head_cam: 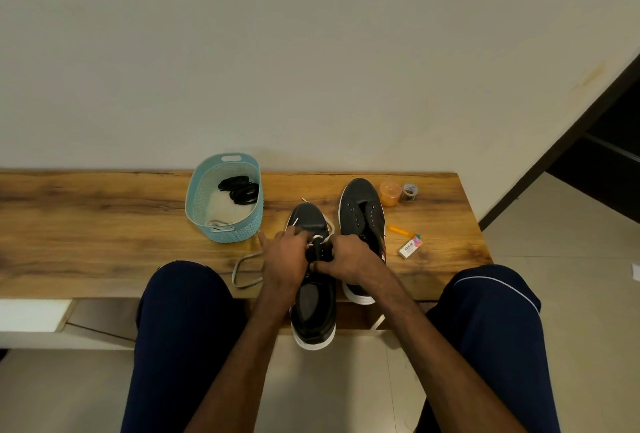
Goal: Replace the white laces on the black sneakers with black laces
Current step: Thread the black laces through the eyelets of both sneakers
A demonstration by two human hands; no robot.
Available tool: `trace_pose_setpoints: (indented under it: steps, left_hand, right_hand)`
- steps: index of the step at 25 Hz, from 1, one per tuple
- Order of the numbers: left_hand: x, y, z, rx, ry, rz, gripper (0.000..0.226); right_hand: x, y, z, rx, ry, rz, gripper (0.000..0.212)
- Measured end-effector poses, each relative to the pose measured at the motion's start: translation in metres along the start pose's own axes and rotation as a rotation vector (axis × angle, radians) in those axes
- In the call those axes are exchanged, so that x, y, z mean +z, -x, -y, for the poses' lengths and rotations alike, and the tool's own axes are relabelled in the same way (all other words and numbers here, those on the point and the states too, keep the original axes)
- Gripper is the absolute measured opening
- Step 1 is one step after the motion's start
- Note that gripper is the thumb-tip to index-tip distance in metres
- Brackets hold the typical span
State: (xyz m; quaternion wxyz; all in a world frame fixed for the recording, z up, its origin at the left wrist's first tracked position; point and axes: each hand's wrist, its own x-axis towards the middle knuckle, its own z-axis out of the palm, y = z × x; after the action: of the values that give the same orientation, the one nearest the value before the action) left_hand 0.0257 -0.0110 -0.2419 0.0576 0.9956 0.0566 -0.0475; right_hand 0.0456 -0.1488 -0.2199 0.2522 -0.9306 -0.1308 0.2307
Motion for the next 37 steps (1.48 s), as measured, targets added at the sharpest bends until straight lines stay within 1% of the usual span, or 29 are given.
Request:
trace_pose_setpoints:
  steps: [2, 3, 4, 5, 7, 8, 9, 10, 11, 12, 13, 14, 15, 16, 17, 18, 19, 21, 22, 25, 27, 28, 29, 31, 32, 33, 34, 35, 37]
  left_hand:
    - [0.001, 0.000, 0.004, -0.045, 0.013, -0.075, 0.030]
    - [-0.001, 0.000, 0.007, -0.063, 0.042, -0.154, 0.024]
    - [-0.003, 0.001, 0.011, -0.105, 0.120, -0.255, 0.019]
    - [-0.006, 0.002, 0.015, -0.175, 0.255, -0.367, 0.015]
    - [-0.018, 0.001, 0.024, -0.424, 0.679, -0.558, 0.016]
    - [-0.023, 0.001, 0.030, -0.525, 0.870, -0.621, 0.017]
    - [-0.027, 0.002, 0.034, -0.559, 0.946, -0.673, 0.017]
    - [-0.029, 0.002, 0.036, -0.514, 0.865, -0.691, 0.018]
    - [-0.030, 0.003, 0.035, -0.386, 0.668, -0.658, 0.021]
    - [-0.028, 0.003, 0.030, -0.219, 0.431, -0.557, 0.027]
    - [-0.024, 0.002, 0.023, -0.075, 0.227, -0.416, 0.032]
    - [-0.019, 0.001, 0.015, 0.010, 0.099, -0.258, 0.035]
    - [-0.014, 0.001, 0.007, 0.037, 0.039, -0.113, 0.036]
    - [-0.010, 0.002, 0.000, 0.026, 0.025, -0.007, 0.035]
    - [-0.006, 0.002, -0.003, 0.009, 0.042, 0.048, 0.032]
    - [-0.004, 0.002, -0.003, -0.004, 0.061, 0.053, 0.028]
    - [-0.002, 0.002, -0.003, -0.008, 0.068, 0.021, 0.025]
    - [-0.006, 0.004, 0.002, -0.028, 0.072, -0.084, 0.019]
    - [-0.010, 0.005, 0.007, -0.069, 0.098, -0.154, 0.017]
    - [-0.028, 0.009, 0.026, -0.297, 0.292, -0.374, 0.012]
    - [-0.034, 0.012, 0.038, -0.407, 0.372, -0.443, 0.011]
    - [-0.035, 0.014, 0.042, -0.435, 0.340, -0.413, 0.011]
    - [-0.035, 0.014, 0.044, -0.448, 0.262, -0.333, 0.011]
    - [-0.033, 0.015, 0.046, -0.464, 0.073, -0.058, 0.013]
    - [-0.032, 0.017, 0.047, -0.473, 0.015, 0.082, 0.015]
    - [-0.030, 0.018, 0.047, -0.476, -0.009, 0.194, 0.018]
    - [-0.027, 0.018, 0.047, -0.473, -0.014, 0.259, 0.022]
    - [-0.026, 0.019, 0.047, -0.471, -0.009, 0.278, 0.026]
    - [-0.025, 0.020, 0.043, -0.446, 0.049, 0.176, 0.034]
  right_hand:
    - [0.001, 0.000, 0.000, 0.008, -0.004, -0.002, 0.043]
    - [0.001, 0.000, 0.000, 0.014, -0.007, -0.003, 0.043]
    - [0.000, -0.001, 0.000, 0.022, -0.009, -0.001, 0.043]
    - [0.000, -0.001, 0.000, 0.028, -0.010, 0.003, 0.042]
    - [0.000, -0.002, 0.000, 0.034, -0.010, 0.019, 0.042]
    - [0.000, -0.003, 0.000, 0.036, -0.009, 0.024, 0.042]
    - [0.001, -0.003, 0.000, 0.039, -0.006, 0.027, 0.042]
    - [0.001, -0.004, -0.001, 0.041, -0.003, 0.027, 0.043]
    - [0.000, -0.004, 0.000, 0.043, 0.000, 0.026, 0.044]
    - [0.000, -0.004, 0.000, 0.043, 0.005, 0.024, 0.044]
    - [0.000, -0.003, 0.000, 0.040, 0.013, 0.022, 0.044]
    - [0.000, -0.003, 0.000, 0.034, 0.018, 0.020, 0.044]
    - [0.000, -0.002, -0.001, 0.027, 0.021, 0.017, 0.042]
    - [0.001, -0.002, -0.001, 0.021, 0.019, 0.013, 0.042]
    - [0.002, -0.001, -0.001, 0.019, 0.014, 0.008, 0.042]
    - [0.002, -0.001, -0.002, 0.018, 0.009, 0.003, 0.042]
    - [0.002, -0.001, -0.002, 0.019, 0.006, -0.002, 0.042]
    - [0.001, -0.001, -0.002, 0.028, 0.006, 0.000, 0.043]
    - [0.001, -0.002, -0.002, 0.030, 0.010, 0.006, 0.043]
    - [0.002, -0.005, -0.001, 0.046, 0.017, 0.014, 0.041]
    - [0.004, -0.006, -0.002, 0.049, 0.024, 0.015, 0.039]
    - [0.005, -0.006, -0.001, 0.043, 0.027, 0.016, 0.038]
    - [0.005, -0.006, -0.001, 0.037, 0.029, 0.015, 0.037]
    - [0.003, -0.007, -0.002, 0.032, 0.036, 0.008, 0.038]
    - [0.003, -0.007, -0.002, 0.030, 0.039, 0.007, 0.039]
    - [0.004, -0.006, -0.003, 0.027, 0.040, 0.008, 0.040]
    - [0.004, -0.006, -0.004, 0.020, 0.037, 0.006, 0.043]
    - [0.005, -0.005, -0.004, 0.004, 0.027, -0.006, 0.046]
    - [0.005, -0.008, -0.001, -0.059, -0.041, -0.080, 0.047]
